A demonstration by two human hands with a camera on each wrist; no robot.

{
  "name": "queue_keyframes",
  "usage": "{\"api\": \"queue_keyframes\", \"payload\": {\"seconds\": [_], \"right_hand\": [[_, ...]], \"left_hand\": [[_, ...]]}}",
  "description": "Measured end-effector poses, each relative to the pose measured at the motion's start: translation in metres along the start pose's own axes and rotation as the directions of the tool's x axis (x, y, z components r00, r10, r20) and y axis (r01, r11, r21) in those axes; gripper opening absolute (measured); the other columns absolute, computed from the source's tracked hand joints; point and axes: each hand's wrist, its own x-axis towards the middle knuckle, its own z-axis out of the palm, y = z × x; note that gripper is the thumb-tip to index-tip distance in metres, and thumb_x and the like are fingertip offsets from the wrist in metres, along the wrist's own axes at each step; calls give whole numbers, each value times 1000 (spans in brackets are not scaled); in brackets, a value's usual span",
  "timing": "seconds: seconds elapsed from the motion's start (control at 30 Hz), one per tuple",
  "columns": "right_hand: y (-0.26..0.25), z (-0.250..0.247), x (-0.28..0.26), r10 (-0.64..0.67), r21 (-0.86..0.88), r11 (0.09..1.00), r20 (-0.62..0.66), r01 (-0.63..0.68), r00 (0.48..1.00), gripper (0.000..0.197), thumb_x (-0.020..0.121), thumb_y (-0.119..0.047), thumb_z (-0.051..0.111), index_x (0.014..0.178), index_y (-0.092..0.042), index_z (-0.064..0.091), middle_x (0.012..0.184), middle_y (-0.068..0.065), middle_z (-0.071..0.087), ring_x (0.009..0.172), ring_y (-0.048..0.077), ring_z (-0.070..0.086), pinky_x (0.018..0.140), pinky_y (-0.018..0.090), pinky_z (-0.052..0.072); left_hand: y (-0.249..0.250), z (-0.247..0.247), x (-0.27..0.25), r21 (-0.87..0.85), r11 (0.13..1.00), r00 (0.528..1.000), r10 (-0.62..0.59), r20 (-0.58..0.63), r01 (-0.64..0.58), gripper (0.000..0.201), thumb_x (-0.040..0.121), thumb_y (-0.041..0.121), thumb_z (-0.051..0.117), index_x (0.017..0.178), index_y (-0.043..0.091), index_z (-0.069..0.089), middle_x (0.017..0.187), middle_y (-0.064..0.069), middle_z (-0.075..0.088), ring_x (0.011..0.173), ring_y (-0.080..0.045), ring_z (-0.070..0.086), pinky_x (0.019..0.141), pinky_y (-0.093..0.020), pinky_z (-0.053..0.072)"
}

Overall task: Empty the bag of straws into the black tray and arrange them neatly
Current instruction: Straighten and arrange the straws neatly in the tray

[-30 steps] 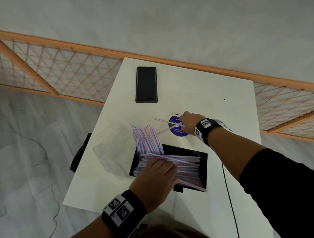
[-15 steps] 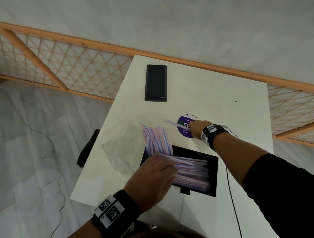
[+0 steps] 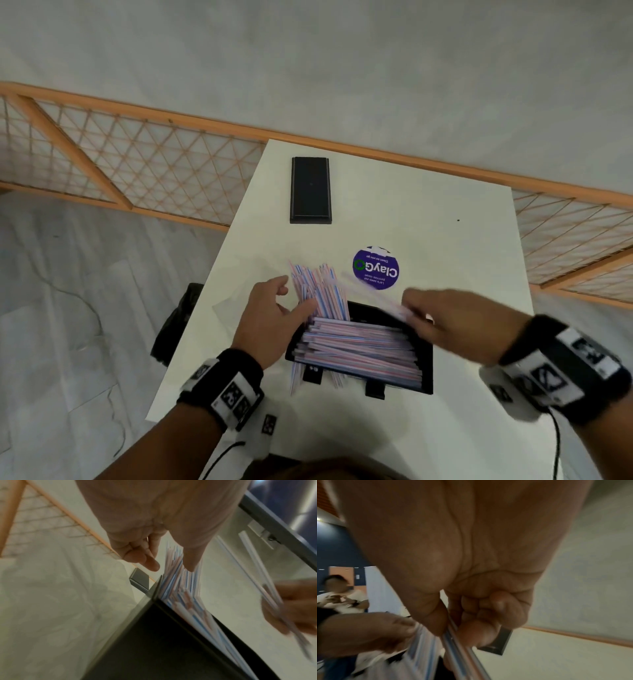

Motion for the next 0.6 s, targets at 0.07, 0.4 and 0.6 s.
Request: {"api": "queue_keyframes", "payload": {"seconds": [0.07, 0.4, 0.6], "right_hand": [[-15, 20, -2, 2, -15, 1000, 64, -1, 998, 17, 104, -45, 37, 100, -29, 41, 95, -8, 61, 83, 19, 58, 77, 38, 47], [-60, 81, 22, 78, -77, 992, -210, -96, 975, 31, 97, -46, 45, 117, -26, 58, 109, -3, 58, 92, 22, 64, 70, 38, 54], [-67, 101, 25, 12, -144, 988, -316, -60, 949, 17, 79, -29, 80, 76, -30, 63, 77, -10, 54, 59, 8, 56, 43, 24, 46]], "left_hand": [[-1, 2, 9, -33, 998, 996, 56, 66, -54, 32, 92, 49, 72, 121, 38, 65, 123, 13, 57, 84, -5, 64, 79, -18, 49], [-8, 6, 19, 78, 982, 985, 171, 33, -173, 7, 95, 39, 71, 93, 33, 72, 103, 10, 61, 81, -3, 59, 74, -12, 41], [-1, 5, 24, -29, 986, 986, 167, -15, -167, 13, 95, 36, 72, 85, 32, 65, 91, 8, 60, 70, -1, 55, 69, -20, 40]]}}
